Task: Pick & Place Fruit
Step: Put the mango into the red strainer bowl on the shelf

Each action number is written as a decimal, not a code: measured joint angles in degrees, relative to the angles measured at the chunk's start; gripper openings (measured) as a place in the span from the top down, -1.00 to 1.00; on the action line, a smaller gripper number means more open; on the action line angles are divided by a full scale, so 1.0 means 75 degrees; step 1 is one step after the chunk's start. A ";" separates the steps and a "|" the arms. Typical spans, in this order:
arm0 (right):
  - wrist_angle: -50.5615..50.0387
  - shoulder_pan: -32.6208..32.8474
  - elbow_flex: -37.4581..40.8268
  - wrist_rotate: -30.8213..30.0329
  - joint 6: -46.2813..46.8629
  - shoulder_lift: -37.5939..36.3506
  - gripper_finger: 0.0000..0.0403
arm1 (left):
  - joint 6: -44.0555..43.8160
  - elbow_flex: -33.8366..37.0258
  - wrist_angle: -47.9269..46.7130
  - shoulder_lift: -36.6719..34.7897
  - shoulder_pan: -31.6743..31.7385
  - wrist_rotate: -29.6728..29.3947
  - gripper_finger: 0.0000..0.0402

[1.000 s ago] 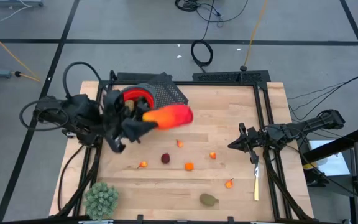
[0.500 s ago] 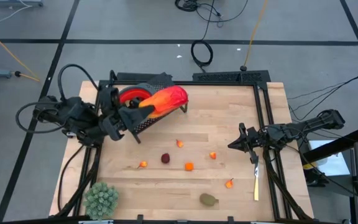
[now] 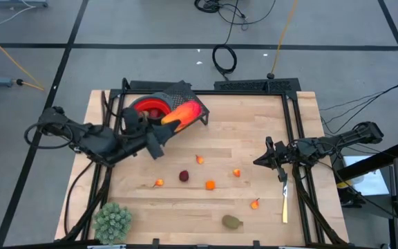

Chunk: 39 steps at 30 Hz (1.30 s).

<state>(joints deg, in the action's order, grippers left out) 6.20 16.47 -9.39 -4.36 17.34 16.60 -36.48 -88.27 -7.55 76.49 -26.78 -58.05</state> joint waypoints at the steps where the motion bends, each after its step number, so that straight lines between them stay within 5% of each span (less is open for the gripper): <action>1: 0.0000 0.0000 0.0000 0.0000 0.0000 0.0000 1.00 | -0.0011 0.0000 -0.0156 0.0000 0.0003 -0.0119 0.12; 18: 0.0000 0.0003 -0.0003 0.0000 0.0000 0.0000 1.00 | -0.0971 -0.0003 -0.3472 0.0000 0.0750 -0.0864 0.12; 29: 0.0000 0.0001 -0.0006 -0.0004 -0.0002 0.0003 1.00 | 0.0984 -0.0001 -0.4668 0.0000 0.1232 -0.0881 0.12; 39: 0.0000 0.0003 -0.0006 -0.0006 -0.0003 0.0003 1.00 | 0.0409 0.0000 -0.6589 0.0000 0.1567 -0.0562 0.12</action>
<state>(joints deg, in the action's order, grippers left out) 6.20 16.49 -9.43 -4.40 17.32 16.62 -33.41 -88.27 -56.97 76.49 -15.03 -62.26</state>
